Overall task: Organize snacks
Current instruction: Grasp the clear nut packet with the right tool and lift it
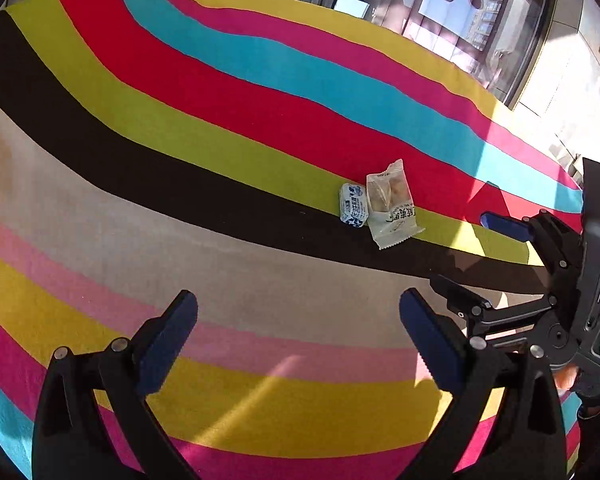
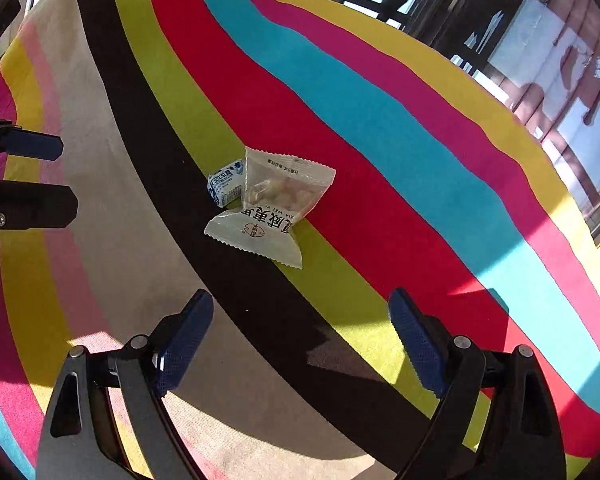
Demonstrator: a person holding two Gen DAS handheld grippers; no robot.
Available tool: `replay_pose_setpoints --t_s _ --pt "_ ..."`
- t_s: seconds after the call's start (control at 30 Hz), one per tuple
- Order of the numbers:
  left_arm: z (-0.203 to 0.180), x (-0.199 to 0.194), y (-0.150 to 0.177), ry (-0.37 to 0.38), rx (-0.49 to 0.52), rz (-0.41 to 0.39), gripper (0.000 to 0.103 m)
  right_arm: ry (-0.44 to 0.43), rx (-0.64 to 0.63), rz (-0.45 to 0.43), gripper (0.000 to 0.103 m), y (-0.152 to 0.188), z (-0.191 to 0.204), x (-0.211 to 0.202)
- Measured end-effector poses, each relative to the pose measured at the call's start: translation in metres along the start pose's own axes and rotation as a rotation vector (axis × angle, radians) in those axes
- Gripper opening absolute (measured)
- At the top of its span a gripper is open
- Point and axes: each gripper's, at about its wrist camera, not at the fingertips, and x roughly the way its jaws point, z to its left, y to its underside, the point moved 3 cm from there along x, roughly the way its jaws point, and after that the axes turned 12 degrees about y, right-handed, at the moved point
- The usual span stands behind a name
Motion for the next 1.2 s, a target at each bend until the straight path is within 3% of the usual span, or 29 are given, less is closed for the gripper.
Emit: replay_pose_setpoints --t_s 0.17,0.33,0.47,0.6,0.63,0.67,0.77,0.83,1.03,1.2 --pt "0.013 -0.003 0.004 0.092 -0.088 -0.003 0.101 0.05 -0.258 -0.094 0.086 -0.021 0.005 0.015" --pt "0.011 -0.004 0.006 0.078 -0.085 -0.015 0.101 -0.01 -0.424 -0.167 0.088 -0.033 0.009 0.021" --pt "0.0 -0.003 0.006 0.062 -0.032 -0.01 0.101 -0.148 -0.5 -0.13 0.088 -0.046 0.003 0.03" --pt "0.002 -0.002 0.007 0.062 -0.047 -0.006 0.101 -0.276 -0.501 -0.059 0.088 -0.056 -0.004 0.041" --pt "0.003 -0.002 0.007 0.063 -0.057 -0.007 0.101 -0.294 -0.5 -0.056 0.085 -0.056 -0.006 0.042" --pt "0.005 0.0 0.006 0.063 -0.069 -0.008 0.101 -0.329 -0.495 -0.051 0.074 -0.056 -0.008 0.043" --pt "0.007 0.0 0.006 0.062 -0.09 -0.008 0.101 -0.412 -0.437 -0.027 0.063 -0.052 -0.017 0.044" --pt "0.006 0.001 0.007 0.061 -0.084 -0.002 0.101 -0.451 -0.372 -0.024 0.031 -0.047 -0.023 0.039" --pt "-0.003 0.015 -0.003 0.009 -0.019 0.074 0.101 -0.355 -0.13 -0.07 0.03 0.005 -0.042 -0.006" --pt "-0.019 0.054 -0.031 -0.049 0.096 0.126 0.101 -0.339 0.167 -0.011 0.031 0.048 -0.071 -0.028"
